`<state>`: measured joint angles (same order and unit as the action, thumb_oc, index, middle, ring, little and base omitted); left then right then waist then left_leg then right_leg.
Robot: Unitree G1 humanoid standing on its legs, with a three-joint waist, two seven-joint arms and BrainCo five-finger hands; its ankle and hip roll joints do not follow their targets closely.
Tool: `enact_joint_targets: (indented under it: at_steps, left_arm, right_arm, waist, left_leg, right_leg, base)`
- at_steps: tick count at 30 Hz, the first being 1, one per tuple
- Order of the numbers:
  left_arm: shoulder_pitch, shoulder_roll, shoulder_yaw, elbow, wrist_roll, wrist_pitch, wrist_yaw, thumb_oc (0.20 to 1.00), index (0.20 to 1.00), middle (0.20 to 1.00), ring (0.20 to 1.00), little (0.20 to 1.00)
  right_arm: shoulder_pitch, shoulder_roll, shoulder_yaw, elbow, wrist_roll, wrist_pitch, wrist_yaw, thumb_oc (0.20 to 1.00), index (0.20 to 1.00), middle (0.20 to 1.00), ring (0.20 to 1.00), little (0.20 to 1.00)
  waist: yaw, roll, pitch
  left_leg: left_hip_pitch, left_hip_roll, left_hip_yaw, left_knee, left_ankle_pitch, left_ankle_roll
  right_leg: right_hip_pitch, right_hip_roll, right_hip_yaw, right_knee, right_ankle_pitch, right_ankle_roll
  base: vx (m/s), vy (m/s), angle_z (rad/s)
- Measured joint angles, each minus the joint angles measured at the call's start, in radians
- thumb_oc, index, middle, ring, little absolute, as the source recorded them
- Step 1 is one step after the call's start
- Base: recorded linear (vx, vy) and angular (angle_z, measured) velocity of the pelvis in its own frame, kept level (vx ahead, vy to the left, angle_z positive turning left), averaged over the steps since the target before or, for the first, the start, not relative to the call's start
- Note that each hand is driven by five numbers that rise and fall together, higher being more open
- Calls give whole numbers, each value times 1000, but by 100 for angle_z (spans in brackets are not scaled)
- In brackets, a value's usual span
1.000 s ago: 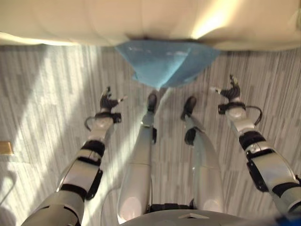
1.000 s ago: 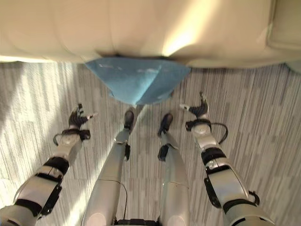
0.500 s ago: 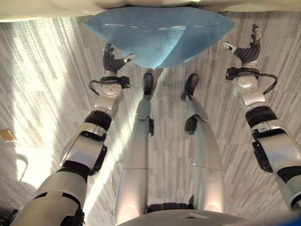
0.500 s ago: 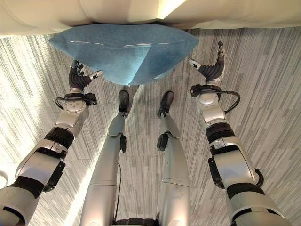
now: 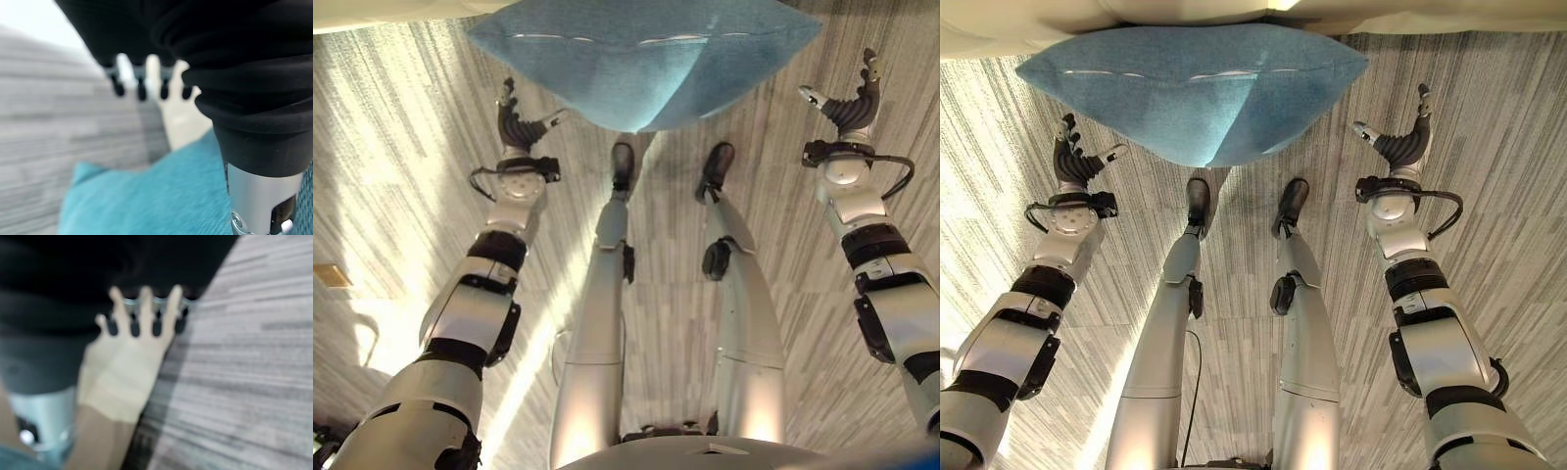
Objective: Pick up all the scattered cushions and arrange them neatly on the sofa.
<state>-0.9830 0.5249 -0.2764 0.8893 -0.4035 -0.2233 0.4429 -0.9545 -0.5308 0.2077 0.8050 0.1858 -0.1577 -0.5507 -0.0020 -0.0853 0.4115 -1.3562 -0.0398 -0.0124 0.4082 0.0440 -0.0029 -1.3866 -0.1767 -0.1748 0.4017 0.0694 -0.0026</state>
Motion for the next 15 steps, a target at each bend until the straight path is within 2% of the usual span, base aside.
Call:
enact_joint_targets:
  at_steps: [4, 5, 9, 15]
  left_arm:
    - [-87, 20, -33, 1, 0, 3, 0, 1000, 1000, 1000, 1000, 1000]
    - [-116, 33, -70, 2, 0, 4, 0, 1000, 1000, 1000, 1000, 1000]
    - [-152, 34, -78, -5, -1, 6, 2, 1000, 1000, 1000, 1000, 1000]
    - [-173, 3, -109, -47, -48, 1, 2, 1000, 1000, 1000, 1000, 1000]
  right_arm:
    - [-33, 0, 10, 4, 28, -4, 19, 1000, 1000, 1000, 1000, 1000]
    - [-57, 1, 36, 20, 33, -4, 25, 1000, 1000, 1000, 1000, 1000]
    - [-111, 4, 75, 37, 38, -7, 39, 1000, 1000, 1000, 1000, 1000]
    - [-207, 14, 121, 43, 109, -13, 65, 1000, 1000, 1000, 1000, 1000]
  waist:
    - [-1, 0, -1]
    - [-4, 0, -1]
    - [-1, 0, -1]
    - [20, 1, -1]
  left_leg:
    - [-42, 0, 2, 16, 0, 0]
    - [-53, 0, 1, 18, 0, 0]
    - [-70, 0, 3, 20, 0, 0]
    - [-95, -1, 4, 17, 1, 1]
  right_leg:
    - [-36, 0, 2, 0, 8, -2]
    - [-44, 1, 2, -2, 10, -1]
    - [-58, 1, 4, -7, 12, 5]
    - [-89, 1, 8, -2, 15, 4]
  base:
    - [26, 40, -2]
    - [21, 36, -1]
    - [5, 9, 0]
    - [2, 7, 0]
